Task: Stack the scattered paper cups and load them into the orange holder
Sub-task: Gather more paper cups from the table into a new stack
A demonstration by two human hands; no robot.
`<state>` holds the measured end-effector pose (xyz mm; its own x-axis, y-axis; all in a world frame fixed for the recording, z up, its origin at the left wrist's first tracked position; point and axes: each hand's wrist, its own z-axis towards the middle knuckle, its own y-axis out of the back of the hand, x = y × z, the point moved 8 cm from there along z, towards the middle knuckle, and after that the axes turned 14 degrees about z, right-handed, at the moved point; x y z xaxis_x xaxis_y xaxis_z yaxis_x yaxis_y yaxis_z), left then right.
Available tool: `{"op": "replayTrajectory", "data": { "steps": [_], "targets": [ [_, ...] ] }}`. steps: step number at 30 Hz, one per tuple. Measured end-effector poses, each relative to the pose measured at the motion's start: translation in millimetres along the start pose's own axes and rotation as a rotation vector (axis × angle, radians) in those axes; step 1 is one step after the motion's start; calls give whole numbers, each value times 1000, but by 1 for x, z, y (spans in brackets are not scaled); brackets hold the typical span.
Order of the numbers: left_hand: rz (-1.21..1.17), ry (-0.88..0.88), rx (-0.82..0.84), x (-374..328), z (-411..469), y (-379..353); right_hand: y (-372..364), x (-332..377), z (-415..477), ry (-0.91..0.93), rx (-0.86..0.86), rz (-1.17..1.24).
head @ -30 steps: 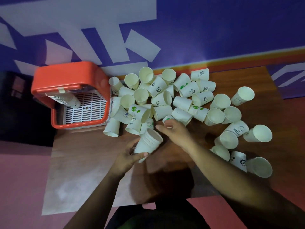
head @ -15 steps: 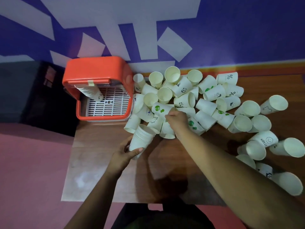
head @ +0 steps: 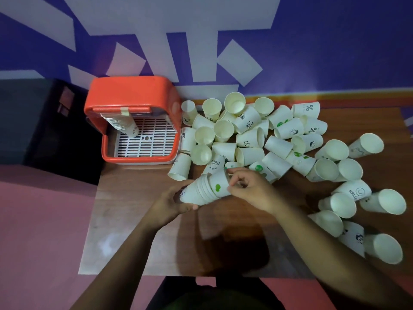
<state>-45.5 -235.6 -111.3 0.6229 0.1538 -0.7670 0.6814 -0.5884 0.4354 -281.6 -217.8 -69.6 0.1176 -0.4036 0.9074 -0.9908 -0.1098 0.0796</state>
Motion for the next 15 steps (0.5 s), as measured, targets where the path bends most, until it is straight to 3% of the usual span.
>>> {"op": "replayTrajectory", "data": {
  "steps": [8,15],
  "targets": [
    [-85,-50,54,-9,6,-27,-7,-19,2,-67,-16,145],
    [-286,109,-110,31,-8,-8,12,-23,48,-82,-186,-55]
  ]
}}
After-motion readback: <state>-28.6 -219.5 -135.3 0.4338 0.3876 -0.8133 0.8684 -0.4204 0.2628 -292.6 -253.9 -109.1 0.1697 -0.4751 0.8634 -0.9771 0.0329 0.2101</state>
